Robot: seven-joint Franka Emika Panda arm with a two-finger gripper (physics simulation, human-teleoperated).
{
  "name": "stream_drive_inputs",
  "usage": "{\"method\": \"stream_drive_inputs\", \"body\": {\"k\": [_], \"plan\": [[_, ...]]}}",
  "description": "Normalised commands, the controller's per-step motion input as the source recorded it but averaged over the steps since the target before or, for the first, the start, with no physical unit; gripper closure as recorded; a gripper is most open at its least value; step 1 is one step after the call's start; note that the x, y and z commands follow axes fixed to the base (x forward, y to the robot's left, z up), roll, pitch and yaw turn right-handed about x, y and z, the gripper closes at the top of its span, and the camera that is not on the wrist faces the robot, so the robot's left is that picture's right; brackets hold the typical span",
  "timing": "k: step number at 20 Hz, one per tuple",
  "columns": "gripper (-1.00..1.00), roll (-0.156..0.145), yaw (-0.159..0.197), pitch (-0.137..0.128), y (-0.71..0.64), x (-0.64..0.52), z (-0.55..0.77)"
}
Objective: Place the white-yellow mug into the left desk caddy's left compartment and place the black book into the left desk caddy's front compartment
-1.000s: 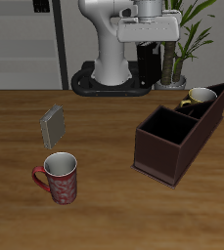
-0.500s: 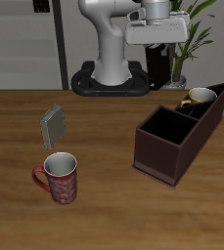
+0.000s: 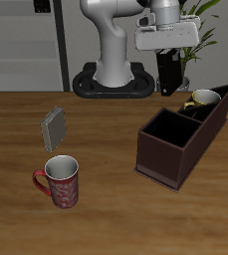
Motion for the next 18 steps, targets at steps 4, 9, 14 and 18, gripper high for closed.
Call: {"method": "stream_drive_inputs", "body": {"k": [4,9,14,18], "plan": [[1.00,0.030,0.026,-0.027,0.14,0.08,0.01],[1.00,-0.003,0.013,-0.015,0.15,0.19,0.00],[1.00,-0.004,0.001,0.019,0.15,0.21,-0.03],[1.00,0.011,0.002,0.008,0.18,0.12,-0.05]]}}
